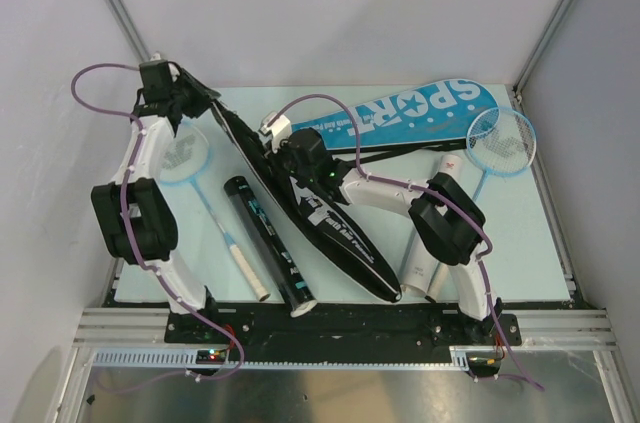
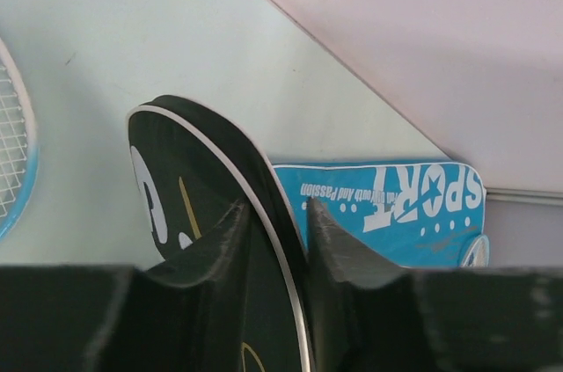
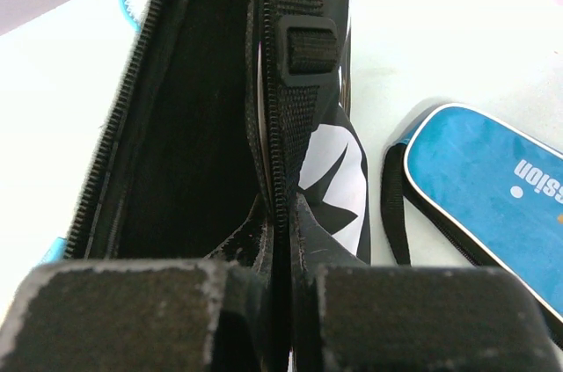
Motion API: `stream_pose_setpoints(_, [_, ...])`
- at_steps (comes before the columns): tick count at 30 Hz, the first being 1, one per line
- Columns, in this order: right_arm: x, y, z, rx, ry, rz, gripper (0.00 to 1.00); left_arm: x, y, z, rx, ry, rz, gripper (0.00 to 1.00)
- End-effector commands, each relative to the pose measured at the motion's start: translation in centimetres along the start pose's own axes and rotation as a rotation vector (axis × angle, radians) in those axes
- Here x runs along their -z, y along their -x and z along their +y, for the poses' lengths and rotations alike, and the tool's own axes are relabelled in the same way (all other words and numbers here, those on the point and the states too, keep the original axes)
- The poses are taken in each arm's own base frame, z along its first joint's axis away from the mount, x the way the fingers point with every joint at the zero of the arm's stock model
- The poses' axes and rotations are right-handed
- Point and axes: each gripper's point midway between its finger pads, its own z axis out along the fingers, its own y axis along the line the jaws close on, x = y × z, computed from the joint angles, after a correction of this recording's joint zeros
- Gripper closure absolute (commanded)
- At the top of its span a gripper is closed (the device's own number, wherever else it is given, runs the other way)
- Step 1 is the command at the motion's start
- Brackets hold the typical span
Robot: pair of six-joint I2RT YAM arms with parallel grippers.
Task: Pack up the badminton gear
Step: Adjust the racket bag at the center of the board.
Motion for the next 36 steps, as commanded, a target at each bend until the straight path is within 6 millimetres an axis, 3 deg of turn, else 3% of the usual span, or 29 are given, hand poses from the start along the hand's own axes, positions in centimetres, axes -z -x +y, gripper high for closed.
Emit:
stream_pose_setpoints(1, [1.1,3.7,1.3,-0.006,0.038,-0.084,0.96,0.3,1.1,-1.7,-0.024,-0.065,-0.012,0.77])
stream_pose_setpoints(3, [1.2,4.1,1.2,-0.021,0.037,-0.089,0.87,0.5,1.1,-1.7,-0.017,-0.062,-0.014,0.91])
stream_pose_setpoints(5, [1.3,4.7,1.1,-0.048,0.040,-0.097,0.74,0.6,1.1,-1.7,-0.012,-0.062,-0.014,0.97])
stream_pose_setpoints(8, [1.6,6.3,0.8,-0.091,0.054,-0.123,0.57,0.6,0.9,-1.9,-0.004,-0.069,-0.006,1.00])
stream_pose_setpoints(12, [2.1,8.6,0.2,-0.126,0.073,-0.169,0.44,0.8,0.8,-2.0,-0.001,-0.076,-0.001,1.00])
stream_pose_setpoints(20, [1.5,11.0,-1.8,-0.122,0.060,-0.227,0.37,1.0,0.7,-2.2,0.006,-0.083,0.001,1.00])
stream_pose_setpoints(29, [-1.3,9.9,-0.6,-0.127,0.185,-0.190,0.27,1.2,0.7,-2.2,0.003,-0.083,-0.002,1.00])
stream_pose_setpoints(36, [-2.2,8.8,0.6,-0.187,0.291,-0.138,0.27,0.7,0.5,-2.0,0.007,-0.079,0.008,1.00])
